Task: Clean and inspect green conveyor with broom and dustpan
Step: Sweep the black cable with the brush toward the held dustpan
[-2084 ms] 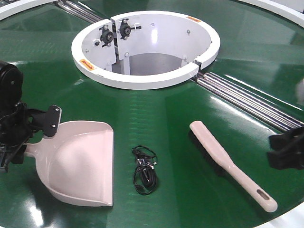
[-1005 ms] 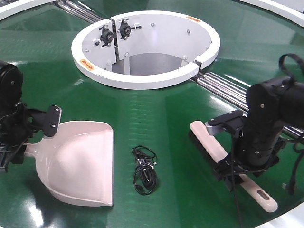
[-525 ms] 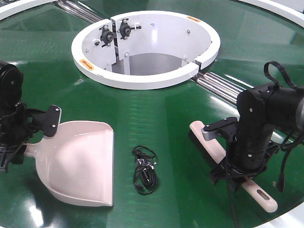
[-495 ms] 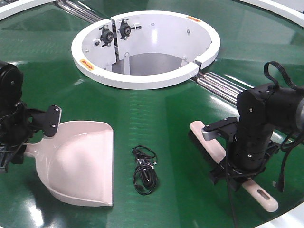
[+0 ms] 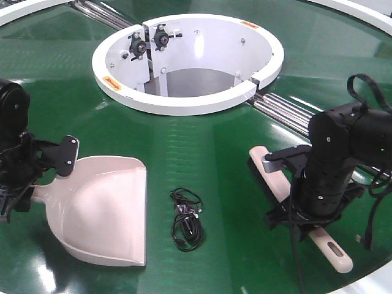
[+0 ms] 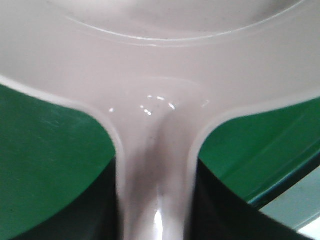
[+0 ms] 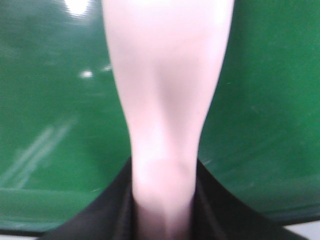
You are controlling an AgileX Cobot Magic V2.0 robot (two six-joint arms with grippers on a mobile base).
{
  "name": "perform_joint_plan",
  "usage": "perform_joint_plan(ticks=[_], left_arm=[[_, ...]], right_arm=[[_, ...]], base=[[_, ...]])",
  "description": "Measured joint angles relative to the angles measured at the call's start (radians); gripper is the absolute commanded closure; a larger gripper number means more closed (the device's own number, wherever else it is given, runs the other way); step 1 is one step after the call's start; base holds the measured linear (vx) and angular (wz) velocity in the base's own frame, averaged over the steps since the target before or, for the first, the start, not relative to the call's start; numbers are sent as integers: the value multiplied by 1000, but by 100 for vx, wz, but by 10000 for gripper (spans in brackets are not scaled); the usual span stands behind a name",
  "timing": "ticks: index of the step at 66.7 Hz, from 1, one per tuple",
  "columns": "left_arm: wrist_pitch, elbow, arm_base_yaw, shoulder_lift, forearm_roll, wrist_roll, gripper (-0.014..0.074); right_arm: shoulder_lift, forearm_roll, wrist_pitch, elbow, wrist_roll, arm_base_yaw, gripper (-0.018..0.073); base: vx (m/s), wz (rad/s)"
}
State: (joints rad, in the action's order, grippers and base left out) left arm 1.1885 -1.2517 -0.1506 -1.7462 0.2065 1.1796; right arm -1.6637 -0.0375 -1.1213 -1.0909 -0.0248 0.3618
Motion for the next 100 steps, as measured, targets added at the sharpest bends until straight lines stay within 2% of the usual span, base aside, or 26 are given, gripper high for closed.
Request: perform_joint_plan(ticks=[27,49,61,83,100], left_arm=[[0,0,0,0,0,0,603],[0,0,0,0,0,0,603],[0,0,0,0,0,0,603],[0,0,0,0,0,0,603],[0,0,0,0,0,0,603]], right_arm=[[34,13,-96,-18,-192,193,564],[-78,119,-98,-128,-262,253,564],[-152,164,-93,-136,-304,260,564],[-216,259,-87,-150,-304,273,564],[-308,312,-99,-270,-277,356,564]], base=[[0,0],[0,0],[0,0],[0,0],[0,0]])
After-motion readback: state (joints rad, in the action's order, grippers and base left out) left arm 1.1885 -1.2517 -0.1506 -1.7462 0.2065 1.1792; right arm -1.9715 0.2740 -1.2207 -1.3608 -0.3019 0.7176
